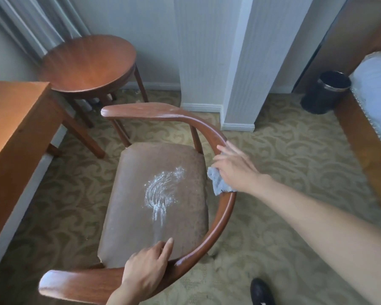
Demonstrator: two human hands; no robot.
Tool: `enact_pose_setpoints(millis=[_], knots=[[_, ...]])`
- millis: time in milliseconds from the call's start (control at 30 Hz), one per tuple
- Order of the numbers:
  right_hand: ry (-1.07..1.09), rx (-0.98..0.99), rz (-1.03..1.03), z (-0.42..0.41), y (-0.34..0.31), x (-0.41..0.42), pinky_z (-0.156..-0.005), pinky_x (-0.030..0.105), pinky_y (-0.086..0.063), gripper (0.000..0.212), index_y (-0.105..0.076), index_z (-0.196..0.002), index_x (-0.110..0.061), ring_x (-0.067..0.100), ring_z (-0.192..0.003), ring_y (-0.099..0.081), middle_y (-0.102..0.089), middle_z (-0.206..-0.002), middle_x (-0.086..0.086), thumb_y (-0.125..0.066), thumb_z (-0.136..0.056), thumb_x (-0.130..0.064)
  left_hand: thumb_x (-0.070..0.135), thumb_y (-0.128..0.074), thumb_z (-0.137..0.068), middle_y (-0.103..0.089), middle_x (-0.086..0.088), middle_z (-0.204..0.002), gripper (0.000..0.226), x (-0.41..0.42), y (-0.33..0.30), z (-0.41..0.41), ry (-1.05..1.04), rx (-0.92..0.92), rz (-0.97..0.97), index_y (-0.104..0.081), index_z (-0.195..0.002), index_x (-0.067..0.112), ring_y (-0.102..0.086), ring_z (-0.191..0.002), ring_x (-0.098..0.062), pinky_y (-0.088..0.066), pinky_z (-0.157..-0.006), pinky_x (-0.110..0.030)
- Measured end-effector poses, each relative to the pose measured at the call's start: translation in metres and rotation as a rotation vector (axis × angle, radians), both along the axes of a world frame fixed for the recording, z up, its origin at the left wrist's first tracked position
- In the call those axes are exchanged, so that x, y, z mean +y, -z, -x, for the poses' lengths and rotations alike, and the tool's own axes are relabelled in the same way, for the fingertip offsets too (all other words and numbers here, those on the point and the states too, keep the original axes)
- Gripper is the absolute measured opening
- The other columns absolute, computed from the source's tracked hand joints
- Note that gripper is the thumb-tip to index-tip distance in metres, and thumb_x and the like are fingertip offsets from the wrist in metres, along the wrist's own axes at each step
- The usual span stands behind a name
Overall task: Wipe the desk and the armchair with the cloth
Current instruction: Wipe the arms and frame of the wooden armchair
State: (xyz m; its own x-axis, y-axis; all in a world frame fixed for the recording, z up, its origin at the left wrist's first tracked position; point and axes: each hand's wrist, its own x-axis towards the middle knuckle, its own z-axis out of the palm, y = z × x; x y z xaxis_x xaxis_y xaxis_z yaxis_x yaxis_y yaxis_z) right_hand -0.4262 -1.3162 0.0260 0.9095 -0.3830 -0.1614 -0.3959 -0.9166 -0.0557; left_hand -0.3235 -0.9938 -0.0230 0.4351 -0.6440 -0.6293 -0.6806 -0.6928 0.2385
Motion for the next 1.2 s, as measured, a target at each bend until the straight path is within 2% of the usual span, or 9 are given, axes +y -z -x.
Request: enact_pose_setpoints(millis=[100, 200, 300, 500, 600, 700, 867, 1067, 1200], knots=[[-0.180, 0.126, 0.043, 0.011, 0.014, 0.020, -0.127, 0.041, 0.003, 0.035, -0.074, -0.117, -0.009, 0.027, -0.148, -0.036, -0.065, -0.137, 0.009, -0.048, -0.097, -0.021, 0.075, -0.020, -0.095, -0.074, 0.010, -0.110, 0.067, -0.012, 0.002, -0.008, -0.500, 0.274, 0.156, -0.065, -0.121, 0.032, -0.064, -0.115, -0.015, -0.042, -0.103, -0.038], [-0.278, 0.041, -0.025, 0.035, 0.015, 0.076, -0.114, 0.047, -0.041, 0.062, -0.081, -0.078, -0.003, 0.029, -0.101, -0.070, -0.077, -0.081, 0.014, -0.041, -0.090, -0.050, 0.073, -0.028, -0.088, -0.079, 0.003, -0.097, 0.075, -0.020, -0.006, -0.016, -0.802, 0.315, 0.421, -0.073, -0.109, 0.018, -0.069, -0.107, -0.017, -0.044, -0.087, -0.024], [-0.330, -0.058, -0.119, 0.042, 0.029, 0.140, -0.089, 0.036, -0.057, 0.053, -0.072, -0.063, -0.015, 0.023, -0.063, -0.068, -0.069, -0.059, 0.005, -0.044, -0.086, -0.052, 0.058, -0.029, -0.097, -0.079, 0.003, -0.093, 0.061, -0.017, -0.017, -0.016, -0.938, 0.234, 0.520, -0.074, -0.107, 0.017, -0.071, -0.103, -0.020, -0.043, -0.085, -0.022], [-0.393, 0.059, -0.144, 0.027, 0.043, 0.210, -0.056, 0.028, -0.045, 0.027, -0.065, -0.064, -0.023, 0.017, -0.052, -0.062, -0.062, -0.056, -0.002, -0.069, -0.073, -0.048, 0.062, -0.023, -0.094, -0.075, 0.020, -0.094, 0.056, -0.020, -0.011, 0.022, -0.830, 0.062, 0.466, -0.069, -0.103, 0.032, -0.067, -0.104, -0.012, -0.047, -0.101, -0.042], [-0.363, -0.100, -0.076, 0.033, 0.041, 0.159, -0.048, 0.027, -0.043, 0.034, -0.062, -0.056, -0.020, 0.018, -0.045, -0.061, -0.062, -0.049, 0.000, -0.055, -0.080, -0.043, 0.062, -0.012, -0.095, -0.073, 0.023, -0.100, 0.059, -0.040, 0.000, 0.043, -0.637, 0.020, 0.341, -0.063, -0.110, 0.036, -0.066, -0.107, -0.013, -0.048, -0.097, -0.040], [-0.334, -0.234, -0.065, 0.041, 0.021, 0.074, -0.052, 0.031, -0.045, 0.034, -0.059, -0.059, -0.021, 0.024, -0.053, -0.061, -0.063, -0.055, 0.002, -0.044, -0.084, -0.038, 0.070, 0.001, -0.087, -0.074, 0.015, -0.102, 0.071, -0.043, 0.009, 0.055, -0.494, -0.162, 0.213, -0.058, -0.105, 0.035, -0.069, -0.104, -0.018, -0.051, -0.091, -0.042], [-0.196, -0.087, -0.100, -0.006, 0.005, -0.047, -0.075, 0.033, -0.044, 0.041, -0.052, -0.064, -0.016, 0.019, -0.082, -0.053, -0.057, -0.075, -0.002, -0.028, -0.085, -0.041, 0.072, 0.001, -0.085, -0.074, 0.016, -0.097, 0.070, -0.041, 0.017, 0.055, -0.478, -0.171, 0.163, -0.057, -0.104, 0.037, -0.070, -0.103, -0.016, -0.053, -0.089, -0.042], [-0.105, -0.071, -0.059, -0.016, 0.020, -0.022, -0.121, 0.030, -0.023, 0.042, -0.075, -0.074, -0.021, 0.021, -0.129, -0.048, -0.068, -0.104, 0.005, -0.038, -0.089, -0.037, 0.073, -0.004, -0.079, -0.074, 0.013, -0.099, 0.075, -0.062, 0.014, 0.050, -0.580, -0.067, 0.129, -0.064, -0.100, 0.032, -0.067, -0.104, -0.020, -0.051, -0.093, -0.041], [-0.131, -0.093, -0.056, 0.004, 0.006, 0.007, -0.117, 0.033, -0.027, 0.046, -0.078, -0.085, -0.014, 0.022, -0.111, -0.055, -0.070, -0.092, 0.005, -0.038, -0.091, -0.036, 0.062, -0.013, -0.088, -0.074, 0.008, -0.099, 0.062, -0.122, -0.002, 0.060, -0.621, -0.047, 0.292, -0.064, -0.097, 0.027, -0.067, -0.100, -0.025, -0.053, -0.090, -0.044]])
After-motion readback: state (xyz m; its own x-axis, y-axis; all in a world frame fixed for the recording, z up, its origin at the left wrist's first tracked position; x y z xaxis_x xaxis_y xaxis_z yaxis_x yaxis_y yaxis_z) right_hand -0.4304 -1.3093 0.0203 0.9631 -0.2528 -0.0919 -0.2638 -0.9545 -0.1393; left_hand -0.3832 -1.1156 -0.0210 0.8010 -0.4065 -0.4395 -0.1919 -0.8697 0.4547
